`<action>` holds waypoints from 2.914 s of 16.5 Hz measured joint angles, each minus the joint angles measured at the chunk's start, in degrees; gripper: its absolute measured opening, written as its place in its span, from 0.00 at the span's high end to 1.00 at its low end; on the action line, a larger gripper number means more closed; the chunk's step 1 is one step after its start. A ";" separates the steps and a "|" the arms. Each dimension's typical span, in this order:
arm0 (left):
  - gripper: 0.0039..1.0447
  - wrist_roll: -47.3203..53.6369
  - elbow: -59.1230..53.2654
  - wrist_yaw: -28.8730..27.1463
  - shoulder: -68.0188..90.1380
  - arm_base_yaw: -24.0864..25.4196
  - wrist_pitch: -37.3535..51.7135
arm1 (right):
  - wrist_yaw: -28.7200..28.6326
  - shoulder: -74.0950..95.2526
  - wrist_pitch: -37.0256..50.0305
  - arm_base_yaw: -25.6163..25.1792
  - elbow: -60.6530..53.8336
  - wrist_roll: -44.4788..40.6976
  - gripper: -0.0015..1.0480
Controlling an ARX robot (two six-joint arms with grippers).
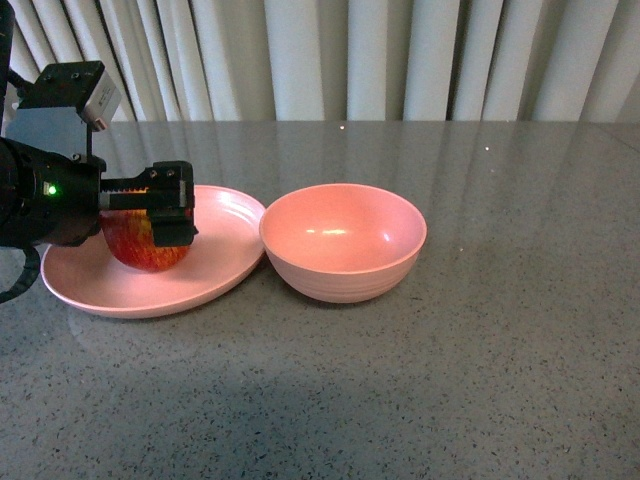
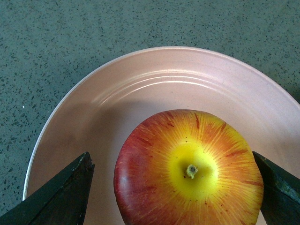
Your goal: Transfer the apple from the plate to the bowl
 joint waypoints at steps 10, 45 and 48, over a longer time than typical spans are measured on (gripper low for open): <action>0.36 1.51 0.87 -0.44 -5.16 -0.87 -1.81 | 0.00 0.00 0.00 0.00 0.00 0.00 0.06; 0.35 -1.81 15.91 -3.69 8.11 -20.50 -6.36 | 0.00 0.00 0.00 0.00 0.00 0.00 0.06; 0.06 -1.75 16.20 -3.58 8.11 -20.50 -6.51 | 0.00 0.00 0.00 0.00 0.00 -0.02 0.06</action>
